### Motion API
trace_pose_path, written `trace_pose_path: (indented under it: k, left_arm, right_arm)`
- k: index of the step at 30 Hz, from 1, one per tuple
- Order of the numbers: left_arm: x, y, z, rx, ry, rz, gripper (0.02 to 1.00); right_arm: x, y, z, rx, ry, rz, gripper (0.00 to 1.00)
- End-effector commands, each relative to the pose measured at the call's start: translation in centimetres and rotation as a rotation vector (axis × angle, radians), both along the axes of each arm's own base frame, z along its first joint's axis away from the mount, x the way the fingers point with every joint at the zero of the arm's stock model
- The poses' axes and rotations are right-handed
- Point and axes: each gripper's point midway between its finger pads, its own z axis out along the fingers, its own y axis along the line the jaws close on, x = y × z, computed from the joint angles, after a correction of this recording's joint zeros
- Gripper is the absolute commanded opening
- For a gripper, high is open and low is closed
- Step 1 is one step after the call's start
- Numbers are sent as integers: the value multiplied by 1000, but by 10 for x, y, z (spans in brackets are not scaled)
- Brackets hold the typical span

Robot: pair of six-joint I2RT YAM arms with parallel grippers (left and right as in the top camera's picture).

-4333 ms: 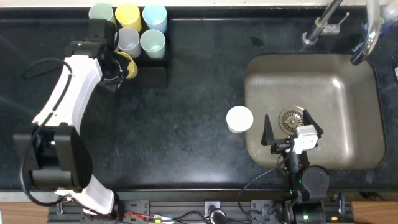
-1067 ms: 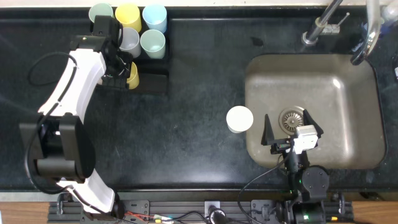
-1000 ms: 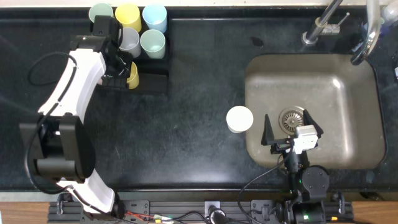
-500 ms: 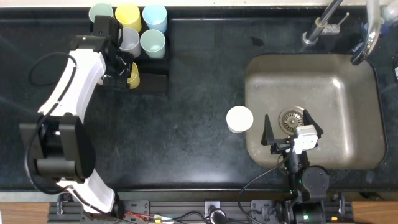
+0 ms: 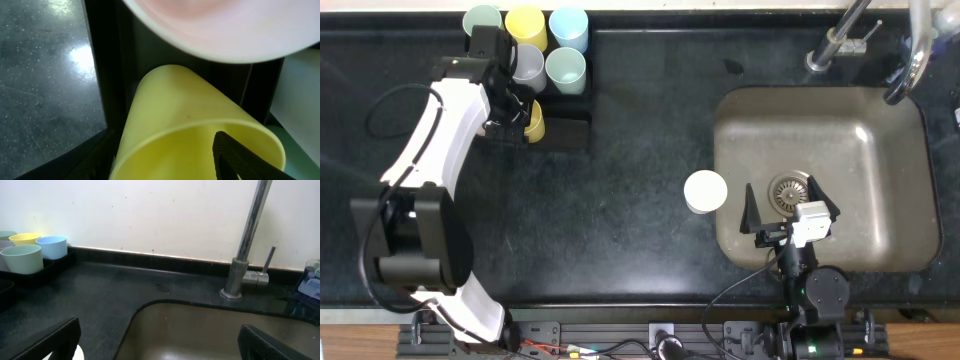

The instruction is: Store Cups

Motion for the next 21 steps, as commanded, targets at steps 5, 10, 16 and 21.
trace_pose_path:
  k: [5, 10, 16, 21]
  left_arm:
    - [2, 2, 34, -5, -77, -2, 660]
    - [1, 2, 41, -8, -90, -3, 663]
    - [-7, 2, 51, -8, -90, -3, 660]
    - [-10, -1, 68, -23, -130, -9, 665]
  right_arm:
    - [0, 2, -4, 3, 2, 8, 996]
    - [0, 2, -4, 3, 2, 8, 998]
    - [0, 2, -4, 3, 2, 8, 996]
    - [0, 2, -4, 3, 2, 8, 996]
